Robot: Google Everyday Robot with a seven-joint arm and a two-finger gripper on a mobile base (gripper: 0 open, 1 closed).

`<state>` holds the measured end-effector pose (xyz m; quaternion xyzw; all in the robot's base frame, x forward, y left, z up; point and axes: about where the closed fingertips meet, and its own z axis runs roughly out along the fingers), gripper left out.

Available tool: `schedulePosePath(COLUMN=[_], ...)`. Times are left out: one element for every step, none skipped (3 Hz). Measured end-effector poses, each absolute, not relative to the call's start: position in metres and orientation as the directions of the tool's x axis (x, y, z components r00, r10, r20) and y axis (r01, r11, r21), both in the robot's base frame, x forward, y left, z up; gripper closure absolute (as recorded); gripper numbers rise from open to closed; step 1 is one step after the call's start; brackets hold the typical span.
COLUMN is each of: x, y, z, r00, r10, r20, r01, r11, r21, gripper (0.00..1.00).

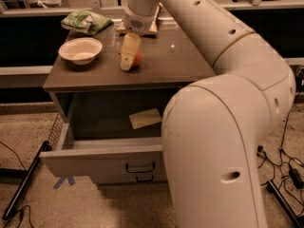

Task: Place apple into top drawer

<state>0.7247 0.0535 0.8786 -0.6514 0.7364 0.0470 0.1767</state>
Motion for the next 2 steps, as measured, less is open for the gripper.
schedulePosePath(x=[0.733, 0.744], y=[0.062, 0.060], z=[0.870, 0.857], r00=[-0.104, -0.133], r10=[-0.934, -0.926], r20=[-0.343, -0.354], r01=[-0.974, -0.966], r11=[0.166, 0.201], r21=[-0.155, -0.163], gripper=[0.00, 0.18])
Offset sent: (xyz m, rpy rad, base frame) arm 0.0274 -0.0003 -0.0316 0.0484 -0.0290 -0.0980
